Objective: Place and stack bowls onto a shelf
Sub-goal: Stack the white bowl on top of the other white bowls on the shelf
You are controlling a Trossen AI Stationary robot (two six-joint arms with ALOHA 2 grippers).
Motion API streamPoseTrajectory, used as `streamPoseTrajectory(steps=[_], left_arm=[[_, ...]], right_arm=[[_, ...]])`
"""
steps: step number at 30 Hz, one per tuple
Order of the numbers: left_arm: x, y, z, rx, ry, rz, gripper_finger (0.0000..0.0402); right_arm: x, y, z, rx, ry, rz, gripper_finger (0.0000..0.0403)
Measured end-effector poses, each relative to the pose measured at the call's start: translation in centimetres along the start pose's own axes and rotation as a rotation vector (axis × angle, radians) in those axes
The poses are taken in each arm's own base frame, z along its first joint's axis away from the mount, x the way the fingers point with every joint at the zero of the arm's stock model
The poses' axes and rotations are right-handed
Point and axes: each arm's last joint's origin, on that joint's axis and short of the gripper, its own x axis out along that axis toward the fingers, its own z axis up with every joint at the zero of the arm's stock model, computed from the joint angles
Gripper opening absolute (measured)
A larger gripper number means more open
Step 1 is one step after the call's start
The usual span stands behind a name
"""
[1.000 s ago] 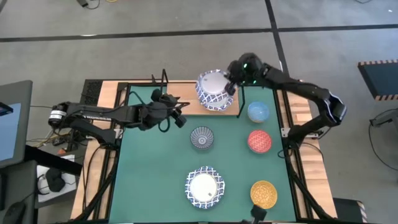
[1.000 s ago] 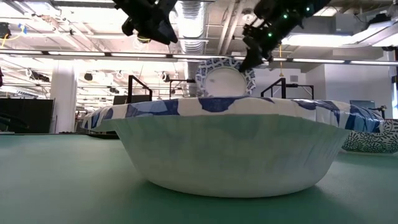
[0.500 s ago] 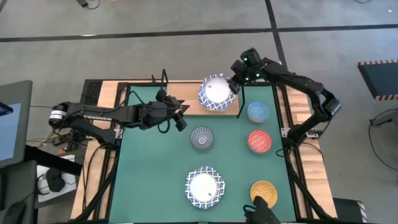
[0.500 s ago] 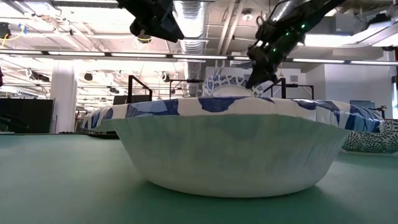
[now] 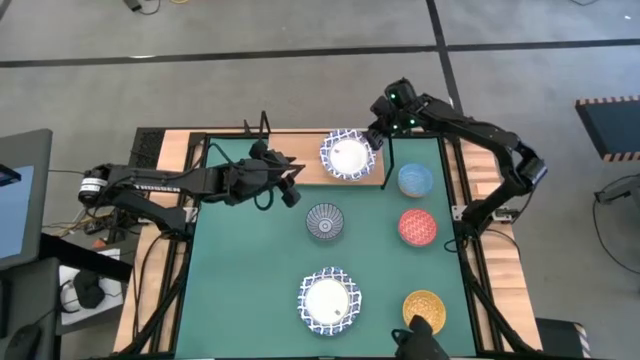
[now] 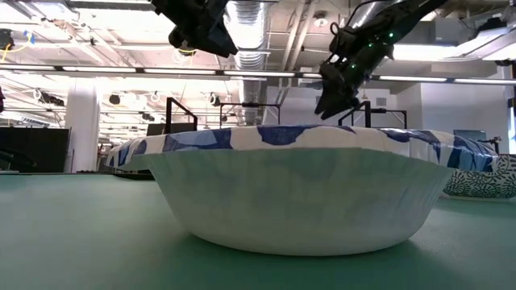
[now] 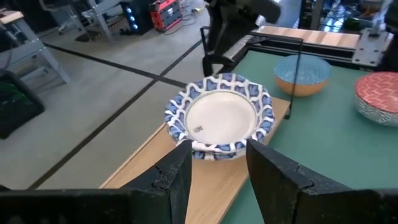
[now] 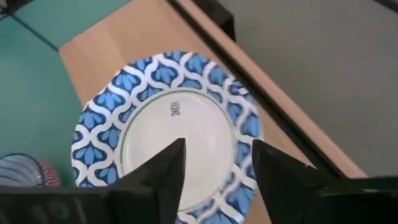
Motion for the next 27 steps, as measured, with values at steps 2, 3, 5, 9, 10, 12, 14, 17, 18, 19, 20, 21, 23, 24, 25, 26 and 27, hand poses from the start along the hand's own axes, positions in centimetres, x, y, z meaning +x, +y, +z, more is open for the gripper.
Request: streamPoseTrajectory(steps=[2,3,5,9,10,12,14,17,18,19,20,21,23,24,25,26,27], left_arm=[[0.0,-0.1,0.0,0.017,0.003,-0.025,0.0139],[0.0,-0.1,-0.1,0.034,0.009,-0.046,0.0139],[0.0,-0.4,-0.2,0.083,0.024,-0.128,0.0139],[-0.2,-1.0,-0.8,0.161,0.067,-0.353,0.0139],[-0.3,-1.1,-0.9,0.172,0.073,-0.392,0.0139],[-0.5,-1.4,-1.0,0.19,0.084,-0.434,0.0139],[-0.7,-1.6,-1.2,0.201,0.096,-0.441,0.0139],[-1.0,-1.9,-1.5,0.205,0.12,-0.447,0.0139],[-1.1,-2.1,-1.6,0.202,0.13,-0.452,0.0139],[-1.2,-2.2,-1.6,0.194,0.137,-0.457,0.0139],[-1.3,-2.3,-1.7,0.183,0.144,-0.462,0.0138],[-1.5,-2.5,-1.8,0.171,0.155,-0.479,0.0137],[-1.6,-3.4,-2.2,0.162,0.188,-0.541,0.013],[-1.6,-4.0,-2.5,0.17,0.201,-0.589,0.0126],[-1.6,-4.7,-2.9,0.185,0.222,-0.642,0.0121],[-1.4,-5.6,-3.4,0.205,0.233,-0.696,0.0116],[-1.2,-6.6,-3.7,0.224,0.231,-0.745,0.0111]], right_arm=[[-0.8,0.5,0.2,-0.011,-0.021,-0.026,0.0218],[-1.3,0.9,0.4,-0.022,-0.039,-0.043,0.0218],[-2.3,1.8,0.5,-0.045,-0.063,-0.051,0.0216],[-3.6,5.0,-0.6,-0.116,-0.073,0.017,0.0201],[-3.7,5.8,-1.2,-0.13,-0.075,0.038,0.0197],[-3.5,7.7,-2.8,-0.127,-0.091,0.068,0.0189],[-3.3,9.9,-4.3,-0.139,-0.143,0.115,0.0182],[-3.3,13.0,-6.8,-0.155,-0.193,0.195,0.0177],[-3.3,14.0,-7.5,-0.161,-0.204,0.217,0.0176],[-3.4,14.9,-8.2,-0.167,-0.208,0.234,0.0176],[-3.5,15.8,-8.8,-0.171,-0.212,0.249,0.0176],[-3.7,16.7,-9.5,-0.18,-0.214,0.264,0.0176],[-4.0,18.4,-10.6,-0.21,-0.208,0.27,0.0175],[-4.2,19.3,-11.1,-0.229,-0.211,0.264,0.0175],[-4.3,20.1,-11.6,-0.246,-0.22,0.25,0.0175],[-4.5,20.8,-12.0,-0.257,-0.231,0.23,0.0175],[-4.7,21.3,-12.4,-0.263,-0.243,0.202,0.0175]])
